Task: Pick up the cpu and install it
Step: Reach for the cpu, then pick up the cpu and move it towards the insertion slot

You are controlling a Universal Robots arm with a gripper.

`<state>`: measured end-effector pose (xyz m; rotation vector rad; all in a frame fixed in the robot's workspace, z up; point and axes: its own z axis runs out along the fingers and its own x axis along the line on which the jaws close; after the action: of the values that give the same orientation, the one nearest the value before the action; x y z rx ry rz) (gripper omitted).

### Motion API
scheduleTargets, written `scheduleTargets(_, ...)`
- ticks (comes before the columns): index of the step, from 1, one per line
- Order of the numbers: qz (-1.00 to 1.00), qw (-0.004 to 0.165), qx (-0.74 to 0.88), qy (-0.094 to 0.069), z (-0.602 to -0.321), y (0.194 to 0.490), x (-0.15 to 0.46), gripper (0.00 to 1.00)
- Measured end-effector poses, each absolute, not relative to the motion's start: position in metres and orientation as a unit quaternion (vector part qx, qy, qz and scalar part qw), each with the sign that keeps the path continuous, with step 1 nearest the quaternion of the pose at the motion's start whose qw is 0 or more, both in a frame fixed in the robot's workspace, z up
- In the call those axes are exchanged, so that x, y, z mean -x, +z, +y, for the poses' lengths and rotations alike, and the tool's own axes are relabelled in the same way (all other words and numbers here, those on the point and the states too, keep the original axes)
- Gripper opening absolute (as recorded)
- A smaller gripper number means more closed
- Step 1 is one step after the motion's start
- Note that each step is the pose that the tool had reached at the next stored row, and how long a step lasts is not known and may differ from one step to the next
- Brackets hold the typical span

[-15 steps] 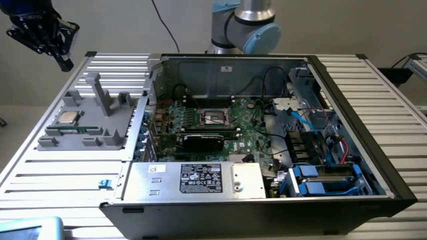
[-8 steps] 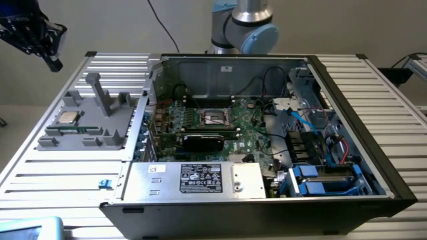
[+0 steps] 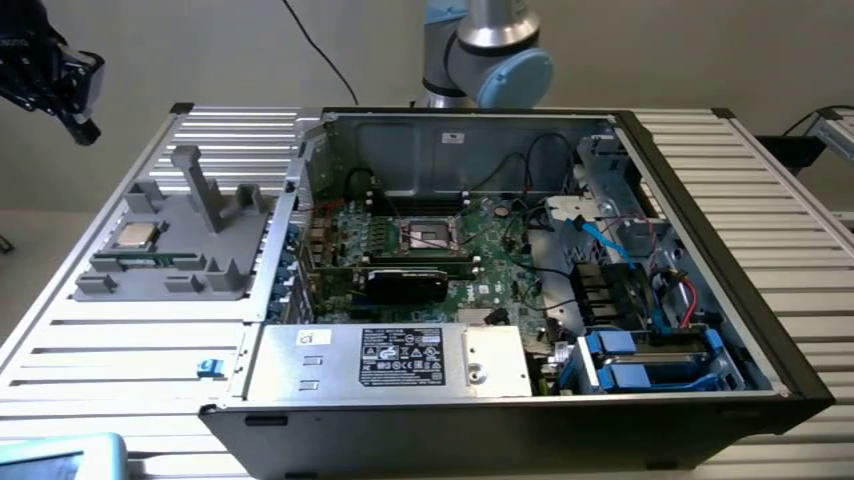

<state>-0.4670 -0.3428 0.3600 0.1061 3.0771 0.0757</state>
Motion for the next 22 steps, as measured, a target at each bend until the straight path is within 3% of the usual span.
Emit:
scheduleTargets(12, 0.999, 0.030, -0.030, 0.021, -0.317, 0.356, 0.488, 0.11)
scheduleTargets(22, 0.999, 0.030, -0.030, 0.021, -0.317, 0.356, 0.488, 0.11)
